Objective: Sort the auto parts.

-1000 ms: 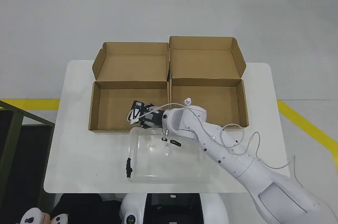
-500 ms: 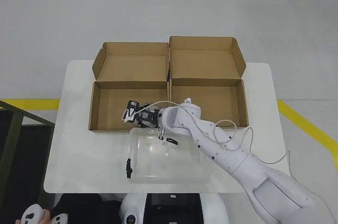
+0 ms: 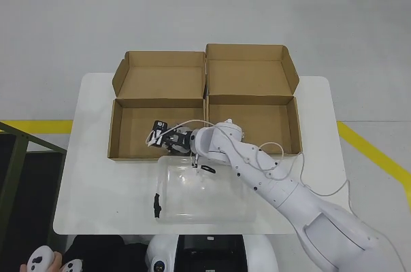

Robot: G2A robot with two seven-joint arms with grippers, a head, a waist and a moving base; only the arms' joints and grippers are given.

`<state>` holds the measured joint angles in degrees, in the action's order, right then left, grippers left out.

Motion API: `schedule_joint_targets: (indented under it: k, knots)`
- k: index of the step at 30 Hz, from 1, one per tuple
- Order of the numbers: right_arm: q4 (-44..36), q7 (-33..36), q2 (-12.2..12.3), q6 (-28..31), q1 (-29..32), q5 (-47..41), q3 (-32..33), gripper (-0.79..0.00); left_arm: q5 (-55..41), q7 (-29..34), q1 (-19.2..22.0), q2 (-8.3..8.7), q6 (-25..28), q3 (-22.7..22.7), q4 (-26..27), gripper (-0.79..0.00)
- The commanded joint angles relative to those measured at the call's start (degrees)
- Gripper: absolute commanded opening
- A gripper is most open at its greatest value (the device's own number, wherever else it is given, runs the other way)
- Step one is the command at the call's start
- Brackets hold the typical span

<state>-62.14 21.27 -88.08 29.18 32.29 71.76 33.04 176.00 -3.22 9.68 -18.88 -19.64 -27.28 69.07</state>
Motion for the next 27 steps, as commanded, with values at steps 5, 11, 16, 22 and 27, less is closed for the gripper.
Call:
schedule_joint_targets:
  k: [5,11,16,22,27]
  knots:
    - [0.82,0.02,-0.47,0.32,-0.25,0.46,0.38,-0.508,0.00,0.00,0.00,0.00,0.00,0.00,0.00,0.000]
    - [0.95,-0.18,-0.88,0.61,-0.49,0.78,0.93,-0.459,0.00,0.00,0.00,0.00,0.00,0.00,0.00,0.000]
    - [-1.49,-0.63,-0.69,0.87,-0.28,1.18,2.34,-0.428,0.00,0.00,0.00,0.00,0.00,0.00,0.00,0.000]
    - [-8.50,-0.30,0.54,1.93,2.01,1.92,5.69,-0.400,0.00,0.00,0.00,0.00,0.00,0.00,0.00,0.000]
    - [-15.29,0.27,2.00,2.22,5.72,2.75,9.21,-0.280,0.00,0.00,0.00,0.00,0.00,0.00,0.00,0.000]
